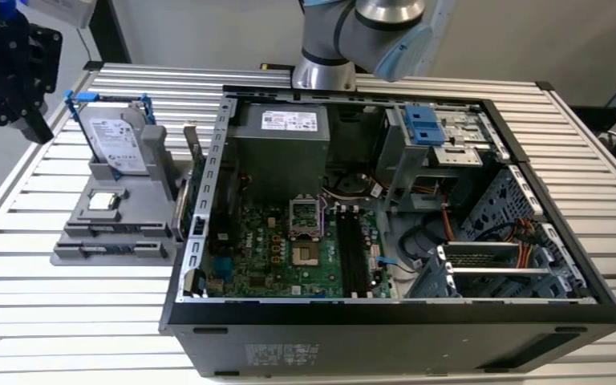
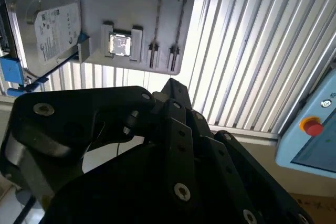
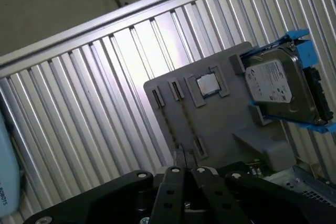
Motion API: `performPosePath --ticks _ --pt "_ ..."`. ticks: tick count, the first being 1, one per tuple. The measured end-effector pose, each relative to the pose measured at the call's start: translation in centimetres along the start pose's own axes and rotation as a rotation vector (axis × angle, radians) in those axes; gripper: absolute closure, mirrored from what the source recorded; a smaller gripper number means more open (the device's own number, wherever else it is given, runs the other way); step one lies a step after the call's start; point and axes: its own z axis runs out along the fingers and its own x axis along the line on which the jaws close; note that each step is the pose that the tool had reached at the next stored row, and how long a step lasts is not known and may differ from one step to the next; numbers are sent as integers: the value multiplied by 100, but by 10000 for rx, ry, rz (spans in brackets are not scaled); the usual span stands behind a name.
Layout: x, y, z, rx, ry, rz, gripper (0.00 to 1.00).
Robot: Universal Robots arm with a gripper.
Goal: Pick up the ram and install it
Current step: 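Pick up the ram and move it above insertion slot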
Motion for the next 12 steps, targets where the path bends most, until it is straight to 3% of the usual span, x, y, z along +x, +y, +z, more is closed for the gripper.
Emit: performPosePath --ticks 10,12 --pt "0 0 0 -23 70 -1575 100" --pt "0 1 1 80 50 -1838 100"
